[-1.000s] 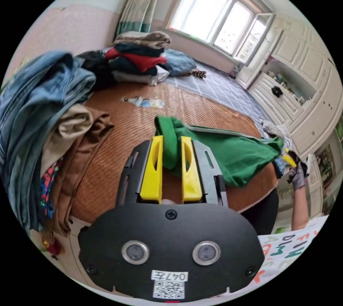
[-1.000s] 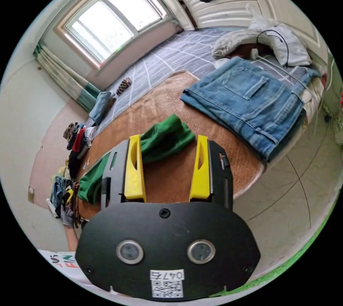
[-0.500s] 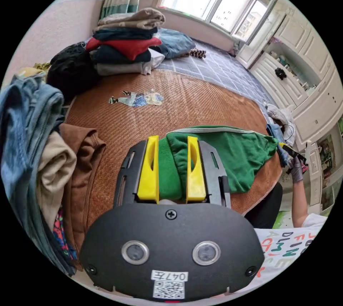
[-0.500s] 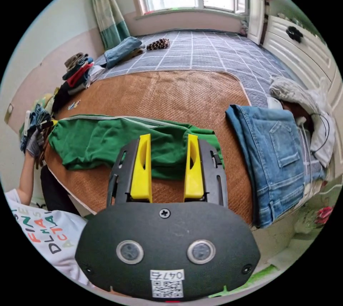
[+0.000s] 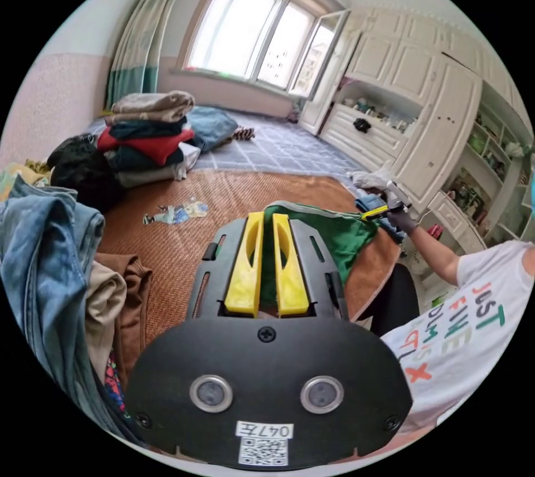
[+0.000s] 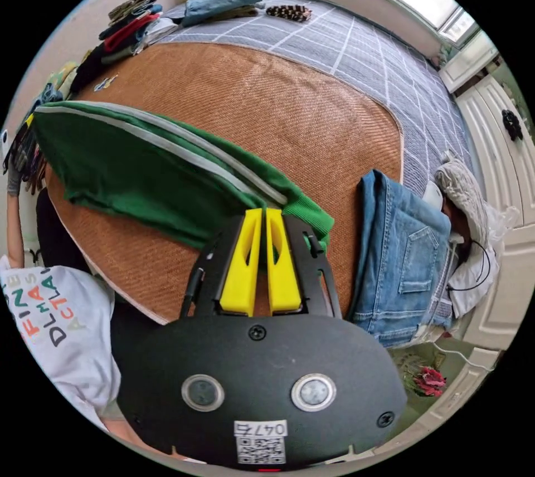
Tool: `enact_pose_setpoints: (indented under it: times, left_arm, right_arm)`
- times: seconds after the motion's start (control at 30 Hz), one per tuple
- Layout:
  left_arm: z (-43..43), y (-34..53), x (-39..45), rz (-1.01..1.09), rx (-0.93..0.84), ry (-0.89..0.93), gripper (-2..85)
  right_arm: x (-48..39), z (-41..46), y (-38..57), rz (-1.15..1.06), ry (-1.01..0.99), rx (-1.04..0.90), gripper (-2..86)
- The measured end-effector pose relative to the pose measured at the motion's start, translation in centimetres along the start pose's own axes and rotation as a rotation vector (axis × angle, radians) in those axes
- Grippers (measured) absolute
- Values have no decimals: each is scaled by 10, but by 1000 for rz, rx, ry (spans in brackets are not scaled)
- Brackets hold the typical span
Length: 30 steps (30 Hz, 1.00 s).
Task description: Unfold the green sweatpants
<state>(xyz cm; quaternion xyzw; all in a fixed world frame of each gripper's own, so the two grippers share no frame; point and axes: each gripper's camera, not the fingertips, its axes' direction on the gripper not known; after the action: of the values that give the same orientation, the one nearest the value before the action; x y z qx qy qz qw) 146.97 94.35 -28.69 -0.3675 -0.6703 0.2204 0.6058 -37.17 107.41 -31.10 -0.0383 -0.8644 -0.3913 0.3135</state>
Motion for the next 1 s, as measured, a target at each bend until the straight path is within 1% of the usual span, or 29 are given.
enact_pose_setpoints:
  times: [0.1, 0.13, 0.2, 0.23, 0.3, 0.33, 0.47, 0.63, 0.7, 0.77, 0.83, 0.87, 0.9, 0.93, 1.0]
  left_arm:
    - [-22, 40, 12, 43, 47, 89, 9]
    - [-25, 58, 15, 51, 46, 107, 9]
    - [-22, 85, 17, 38, 31, 101, 8]
    - [-18, 100, 18, 18, 16, 102, 8]
    - [-11, 119, 21, -8, 6, 116, 8]
    - [-8, 128, 25, -17, 5, 142, 8]
    - [-4, 141, 36, -40, 8, 155, 9]
    - [10, 127, 66, -36, -40, 125, 13]
    - [13, 121, 84, 5, -77, 114, 13]
    - [14, 118, 98, 46, -121, 106, 12]
    - [18, 119, 104, 62, -178, 116, 10]
    - [19, 119, 104, 58, -189, 119, 9]
    - [22, 120, 104, 47, -203, 123, 8]
    - [26, 119, 106, 38, -214, 127, 6]
    - [30, 116, 112, 35, -224, 130, 2]
  right_arm:
    - [-7, -28, 44, 5, -46, 18, -7]
    - [-8, -29, 52, 3, -64, 3, -6]
    - [-7, -24, 75, 27, -105, -85, 5]
    - [-7, -22, 80, 39, -89, -111, 12]
    - [-13, -16, 92, 47, 14, -203, 38]
    - [-15, -17, 93, 52, 30, -204, 44]
    - [-42, -42, 80, -6, 23, 26, 78]
    - [-96, -37, 45, -196, 122, 33, 103]
    - [-113, -39, 36, -204, 221, 47, 96]
    - [-116, -40, 32, -192, 276, 83, 89]
    - [-118, -31, 28, -215, 266, 84, 69]
    - [-120, -15, 22, -253, 244, 25, 40]
    - [-121, 6, 17, -291, 222, -64, 27]
    - [-121, 14, 15, -304, 200, -100, 20]
    - [-110, 7, 12, -254, 161, -95, 11]
